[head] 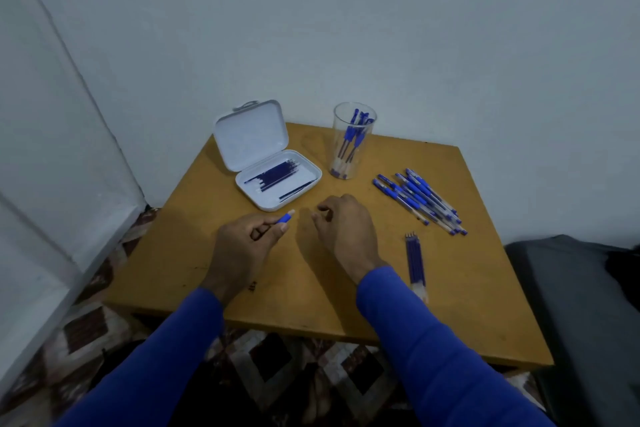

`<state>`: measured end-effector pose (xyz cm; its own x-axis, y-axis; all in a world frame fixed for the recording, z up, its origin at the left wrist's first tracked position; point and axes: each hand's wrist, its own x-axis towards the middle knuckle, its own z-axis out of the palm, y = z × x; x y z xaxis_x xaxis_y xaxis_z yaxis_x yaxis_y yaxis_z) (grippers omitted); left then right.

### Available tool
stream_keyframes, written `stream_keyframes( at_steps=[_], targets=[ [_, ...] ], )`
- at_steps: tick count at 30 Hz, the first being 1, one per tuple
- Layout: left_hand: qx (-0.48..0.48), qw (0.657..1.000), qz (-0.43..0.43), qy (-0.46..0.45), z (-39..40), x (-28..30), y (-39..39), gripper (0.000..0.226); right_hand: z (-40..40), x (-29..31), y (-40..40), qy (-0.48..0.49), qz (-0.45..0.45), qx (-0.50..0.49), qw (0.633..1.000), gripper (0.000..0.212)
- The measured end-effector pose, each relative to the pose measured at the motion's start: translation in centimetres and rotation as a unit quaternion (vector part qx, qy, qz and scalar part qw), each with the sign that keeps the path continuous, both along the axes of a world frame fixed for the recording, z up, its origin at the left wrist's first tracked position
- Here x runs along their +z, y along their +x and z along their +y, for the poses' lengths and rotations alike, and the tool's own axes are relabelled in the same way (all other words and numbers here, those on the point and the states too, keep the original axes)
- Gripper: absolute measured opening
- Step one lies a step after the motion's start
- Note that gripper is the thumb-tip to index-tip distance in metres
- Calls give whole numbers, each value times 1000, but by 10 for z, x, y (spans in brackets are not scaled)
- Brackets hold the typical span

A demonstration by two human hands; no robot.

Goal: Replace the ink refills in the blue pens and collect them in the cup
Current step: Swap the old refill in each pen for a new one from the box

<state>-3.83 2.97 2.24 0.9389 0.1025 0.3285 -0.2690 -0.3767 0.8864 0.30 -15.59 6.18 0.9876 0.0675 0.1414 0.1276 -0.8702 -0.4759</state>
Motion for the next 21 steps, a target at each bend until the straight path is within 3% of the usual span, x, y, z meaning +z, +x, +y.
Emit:
stream_keyframes(
  at_steps=[8,15,21],
  targets=[
    [61,997,3,54,43,2,14,11,52,12,57,-93,-23,106,990,25],
    [87,994,25,62,60,-2,25,18,70,26,93,-219,54,193,955,23],
    [88,994,47,32,63,-9,30,17,74,23,110,-253,98,227,935,18]
  ],
)
